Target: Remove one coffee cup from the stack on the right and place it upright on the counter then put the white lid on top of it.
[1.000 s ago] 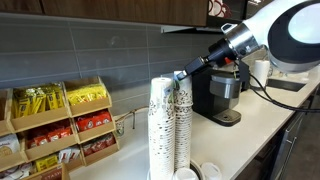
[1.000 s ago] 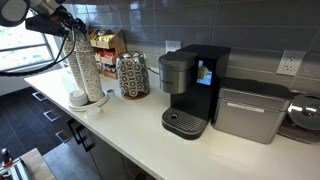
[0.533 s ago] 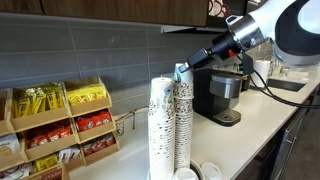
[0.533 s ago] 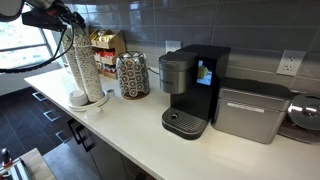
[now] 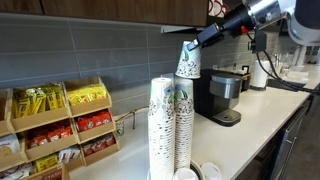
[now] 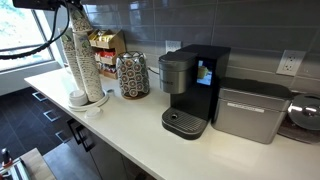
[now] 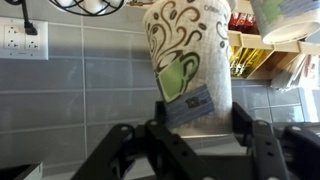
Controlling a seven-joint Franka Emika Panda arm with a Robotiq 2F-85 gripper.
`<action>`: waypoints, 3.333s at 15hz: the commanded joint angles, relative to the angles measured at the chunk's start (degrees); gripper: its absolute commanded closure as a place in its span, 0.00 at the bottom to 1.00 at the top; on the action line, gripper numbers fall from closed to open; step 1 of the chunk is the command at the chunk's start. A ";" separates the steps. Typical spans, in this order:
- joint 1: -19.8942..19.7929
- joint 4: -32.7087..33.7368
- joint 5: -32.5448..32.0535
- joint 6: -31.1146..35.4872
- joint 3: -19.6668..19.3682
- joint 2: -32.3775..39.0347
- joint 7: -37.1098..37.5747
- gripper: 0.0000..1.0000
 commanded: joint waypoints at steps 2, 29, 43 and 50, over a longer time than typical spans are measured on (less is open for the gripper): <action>-4.18 6.48 -5.49 -10.59 0.74 -2.05 -1.89 0.61; -11.47 12.11 -18.82 -50.23 6.63 9.73 -7.23 0.36; -15.00 2.86 -20.04 -46.19 5.74 19.14 -4.88 0.61; -17.76 -1.78 -19.74 -32.51 5.25 25.90 -1.47 0.61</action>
